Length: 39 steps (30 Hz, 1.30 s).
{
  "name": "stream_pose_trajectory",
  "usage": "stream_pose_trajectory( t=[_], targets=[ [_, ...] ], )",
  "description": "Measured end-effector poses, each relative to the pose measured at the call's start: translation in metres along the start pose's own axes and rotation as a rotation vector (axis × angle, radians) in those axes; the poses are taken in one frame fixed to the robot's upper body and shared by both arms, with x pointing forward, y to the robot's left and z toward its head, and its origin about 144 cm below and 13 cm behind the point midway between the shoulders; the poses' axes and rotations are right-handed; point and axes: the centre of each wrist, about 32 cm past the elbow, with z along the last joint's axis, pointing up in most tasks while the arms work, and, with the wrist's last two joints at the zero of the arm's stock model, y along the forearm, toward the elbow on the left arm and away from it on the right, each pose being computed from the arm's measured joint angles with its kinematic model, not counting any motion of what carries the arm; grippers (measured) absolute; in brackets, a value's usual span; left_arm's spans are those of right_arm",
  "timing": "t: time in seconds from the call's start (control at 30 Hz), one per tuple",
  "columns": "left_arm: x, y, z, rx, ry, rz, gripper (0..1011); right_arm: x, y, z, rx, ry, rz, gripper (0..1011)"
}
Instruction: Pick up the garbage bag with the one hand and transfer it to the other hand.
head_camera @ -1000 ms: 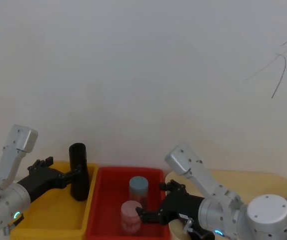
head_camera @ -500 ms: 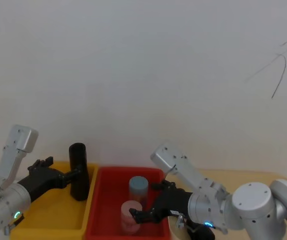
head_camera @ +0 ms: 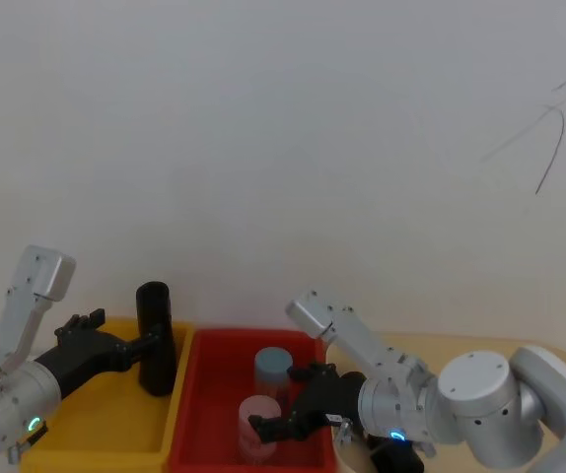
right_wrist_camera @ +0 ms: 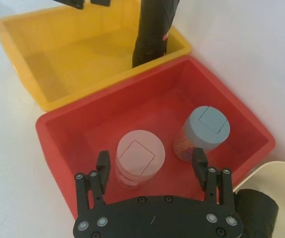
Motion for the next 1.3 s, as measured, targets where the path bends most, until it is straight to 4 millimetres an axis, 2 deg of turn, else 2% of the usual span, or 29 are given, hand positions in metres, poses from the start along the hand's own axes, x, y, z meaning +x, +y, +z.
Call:
stream_pose_trajectory(
  t=[0.9, 1.3],
  targets=[
    [0.0, 0.0, 0.0, 0.0, 0.0, 0.0, 1002, 0.009, 0.031, -0.007, -0.034, 0.047, 0.055, 1000],
    [0.0, 0.0, 0.0, 0.0, 0.0, 0.0, 1002, 0.009, 0.038, -0.011, -0.043, 0.055, 0.067, 978]
  ],
)
